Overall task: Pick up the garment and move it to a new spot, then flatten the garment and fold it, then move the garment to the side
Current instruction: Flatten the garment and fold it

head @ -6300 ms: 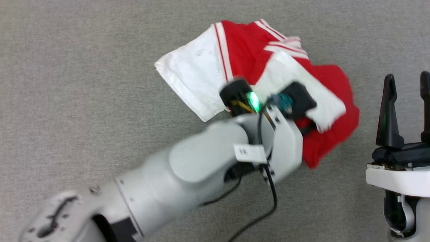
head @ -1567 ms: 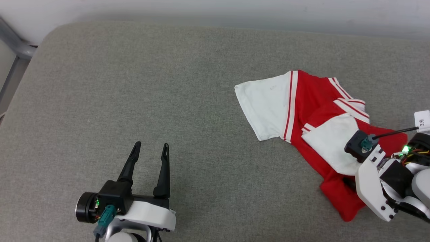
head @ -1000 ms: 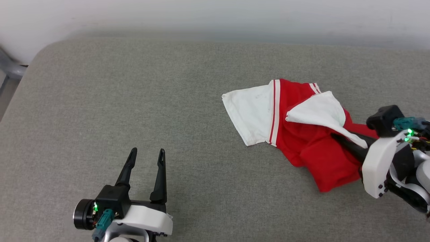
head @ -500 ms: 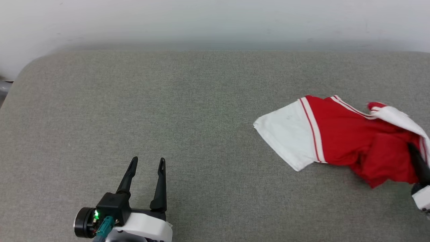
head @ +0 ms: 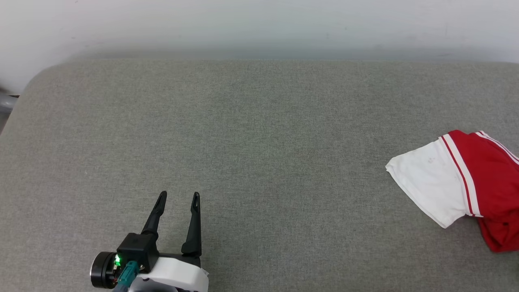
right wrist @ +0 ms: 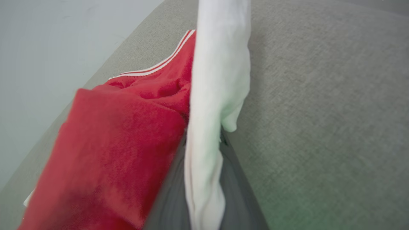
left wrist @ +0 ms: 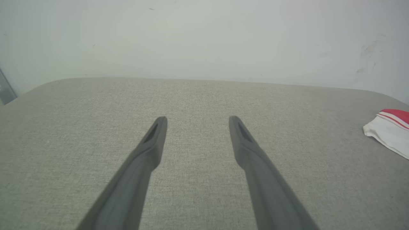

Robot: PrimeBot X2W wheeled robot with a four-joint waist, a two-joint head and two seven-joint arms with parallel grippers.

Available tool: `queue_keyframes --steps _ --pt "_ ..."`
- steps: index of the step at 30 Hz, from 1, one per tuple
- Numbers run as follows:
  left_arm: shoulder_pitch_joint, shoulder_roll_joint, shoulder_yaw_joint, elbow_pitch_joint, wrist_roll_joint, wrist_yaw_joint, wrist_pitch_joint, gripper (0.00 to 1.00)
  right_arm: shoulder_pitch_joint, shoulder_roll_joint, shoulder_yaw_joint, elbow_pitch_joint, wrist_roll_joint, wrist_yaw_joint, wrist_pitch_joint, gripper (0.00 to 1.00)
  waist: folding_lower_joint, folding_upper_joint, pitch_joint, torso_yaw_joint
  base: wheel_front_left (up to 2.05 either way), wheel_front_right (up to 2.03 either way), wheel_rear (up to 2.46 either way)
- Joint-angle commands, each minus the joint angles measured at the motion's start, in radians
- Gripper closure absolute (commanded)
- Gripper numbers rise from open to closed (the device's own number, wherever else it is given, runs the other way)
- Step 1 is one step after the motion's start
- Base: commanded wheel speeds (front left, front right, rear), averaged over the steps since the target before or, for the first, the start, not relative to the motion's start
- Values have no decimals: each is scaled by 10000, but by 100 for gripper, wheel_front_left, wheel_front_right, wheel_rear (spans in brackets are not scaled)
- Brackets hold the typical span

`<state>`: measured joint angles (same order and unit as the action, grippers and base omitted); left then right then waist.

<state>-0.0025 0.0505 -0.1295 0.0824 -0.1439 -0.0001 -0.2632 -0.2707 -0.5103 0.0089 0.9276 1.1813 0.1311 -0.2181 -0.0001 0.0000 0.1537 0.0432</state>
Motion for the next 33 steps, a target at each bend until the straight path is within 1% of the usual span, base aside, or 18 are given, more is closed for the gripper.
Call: queue_keyframes --steps 1,2,3,5,6,8,10,12,14,15,17,19,21,23,26,29,33 --pt "34 -5 1 10 -7 6 -23 0 -179 -1 12 81 -171 -7 -130 78 1 0 -29 -7 0 0 0" --pt "59 -5 22 15 -6 11 -23 0 -243 -85 35 140 -339 -7 -229 23 1 0 -56 -16 0 0 0" --pt "98 -5 39 20 -3 15 -23 0 -313 -233 35 220 -595 -7 -322 0 1 0 -96 -29 0 0 0" --pt "140 -6 53 28 6 7 -23 0 -455 -448 -38 314 -1198 -5 -442 0 1 0 -171 -41 0 0 0" --pt "152 -6 63 24 10 5 -23 0 -551 -585 -241 264 -1557 -7 -468 0 1 0 -201 -51 0 0 0" --pt "174 -5 82 -1 10 14 -23 0 -657 -934 -1060 -7 -2491 -7 -479 0 1 0 -254 -79 0 0 0" --pt "191 -7 85 -28 3 31 -23 0 -600 -979 -2115 -473 -3628 -7 -468 0 1 0 -309 -100 0 0 0" --pt "237 -5 89 -56 -8 56 -23 0 -529 -777 -3168 -1370 -4860 -5 -467 0 1 0 -361 -118 0 0 0" --pt "274 -3 96 -62 -14 56 -23 0 -425 -396 -3916 -2555 -5981 -5 -468 0 1 0 -425 -127 0 0 0" --pt "297 -3 96 -69 -12 63 -23 0 -358 -191 -4154 -3177 -6516 -5 -471 0 1 0 -458 -127 0 0 0" --pt "315 -5 62 -112 175 73 -23 0 -266 195 -4318 -4444 -7457 -7 -471 0 1 0 -514 -115 0 0 0" --pt "334 -4 42 -152 188 87 -23 0 -202 439 -4075 -5551 -8300 -5 -470 0 1 0 -540 -87 0 0 0" --pt "319 -5 33 -242 339 72 -23 0 -282 601 -3682 -6551 -8867 -7 -224 0 1 0 -537 -50 0 0 0" --pt "326 -5 29 -320 390 87 -23 0 -339 600 -3185 -7560 -9209 -7 290 0 1 0 -512 -1 0 0 0" --pt "271 -5 77 -441 567 158 -23 0 -333 406 -2157 -8809 -9473 -7 1406 0 1 0 -435 70 0 0 0" --pt "165 -4 100 -549 674 192 -23 0 -385 72 -985 -9528 -9410 -7 2615 0 1 0 -334 165 0 0 0" --pt "7 -4 92 -682 792 215 -23 0 -532 -597 583 -9700 -8999 -8 4326 0 1 0 -149 341 0 0 0"
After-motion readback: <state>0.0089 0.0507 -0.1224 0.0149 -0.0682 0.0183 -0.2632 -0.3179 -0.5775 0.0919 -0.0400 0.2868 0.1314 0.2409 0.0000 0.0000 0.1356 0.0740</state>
